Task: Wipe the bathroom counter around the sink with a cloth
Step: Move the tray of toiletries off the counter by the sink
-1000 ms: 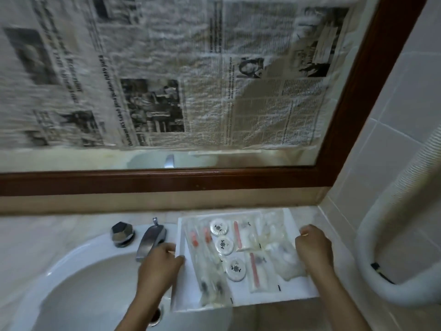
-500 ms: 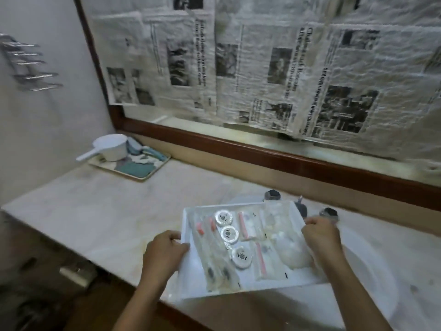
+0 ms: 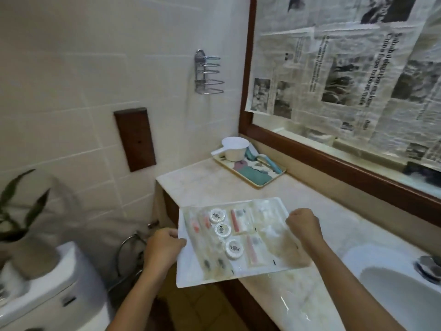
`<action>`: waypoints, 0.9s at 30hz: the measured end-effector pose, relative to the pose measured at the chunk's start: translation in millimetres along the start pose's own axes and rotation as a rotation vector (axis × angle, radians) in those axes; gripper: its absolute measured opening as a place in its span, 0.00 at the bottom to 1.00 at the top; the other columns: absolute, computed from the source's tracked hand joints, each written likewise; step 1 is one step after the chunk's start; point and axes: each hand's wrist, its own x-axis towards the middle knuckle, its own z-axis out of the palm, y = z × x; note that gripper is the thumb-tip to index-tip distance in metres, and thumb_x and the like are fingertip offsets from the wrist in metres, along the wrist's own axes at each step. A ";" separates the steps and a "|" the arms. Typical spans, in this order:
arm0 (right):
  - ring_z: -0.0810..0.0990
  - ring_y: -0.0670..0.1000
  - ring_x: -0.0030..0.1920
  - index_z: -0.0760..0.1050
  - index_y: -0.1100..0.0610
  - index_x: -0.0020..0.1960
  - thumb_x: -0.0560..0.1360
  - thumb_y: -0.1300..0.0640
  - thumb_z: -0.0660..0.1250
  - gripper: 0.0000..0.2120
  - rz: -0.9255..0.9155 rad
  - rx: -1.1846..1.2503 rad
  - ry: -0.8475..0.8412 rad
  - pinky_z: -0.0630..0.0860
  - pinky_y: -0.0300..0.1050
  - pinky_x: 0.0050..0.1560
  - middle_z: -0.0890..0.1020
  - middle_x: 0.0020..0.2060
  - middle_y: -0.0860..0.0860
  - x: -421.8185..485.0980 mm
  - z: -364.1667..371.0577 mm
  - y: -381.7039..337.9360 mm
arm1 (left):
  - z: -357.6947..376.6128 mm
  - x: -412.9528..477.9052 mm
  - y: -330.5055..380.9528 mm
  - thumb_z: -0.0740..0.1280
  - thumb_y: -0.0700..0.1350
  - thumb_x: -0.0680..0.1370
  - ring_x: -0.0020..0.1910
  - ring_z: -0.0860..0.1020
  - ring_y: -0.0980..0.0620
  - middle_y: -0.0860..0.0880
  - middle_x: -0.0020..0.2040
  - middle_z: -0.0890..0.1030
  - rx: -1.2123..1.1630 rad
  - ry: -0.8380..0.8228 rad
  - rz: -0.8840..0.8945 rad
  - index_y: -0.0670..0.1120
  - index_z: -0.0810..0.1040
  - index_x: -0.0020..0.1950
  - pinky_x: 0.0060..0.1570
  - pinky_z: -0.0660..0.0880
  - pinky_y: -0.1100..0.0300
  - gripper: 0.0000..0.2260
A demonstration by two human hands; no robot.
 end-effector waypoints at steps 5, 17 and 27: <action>0.72 0.52 0.33 0.71 0.60 0.35 0.72 0.64 0.60 0.07 -0.088 -0.070 -0.126 0.63 0.42 0.28 0.75 0.32 0.54 59.4 83.3 -63.9 | -29.6 60.7 -16.6 0.69 0.39 0.74 0.39 0.82 0.39 0.42 0.37 0.83 -0.053 0.099 -0.114 0.45 0.78 0.34 0.42 0.79 0.45 0.09; 0.72 0.53 0.37 0.70 0.57 0.38 0.72 0.59 0.63 0.04 -0.164 -0.009 -0.418 0.68 0.45 0.35 0.74 0.36 0.53 237.0 262.7 -181.2 | -20.0 283.5 -7.5 0.65 0.39 0.76 0.40 0.83 0.43 0.42 0.41 0.83 -0.111 0.170 -0.365 0.42 0.80 0.40 0.45 0.82 0.46 0.06; 0.70 0.51 0.34 0.65 0.56 0.34 0.65 0.59 0.63 0.06 -0.110 0.035 -0.478 0.64 0.42 0.32 0.70 0.36 0.51 314.9 326.9 -212.4 | 13.0 383.5 -2.4 0.62 0.36 0.74 0.41 0.82 0.44 0.43 0.40 0.82 -0.137 0.140 -0.428 0.43 0.78 0.40 0.40 0.83 0.49 0.06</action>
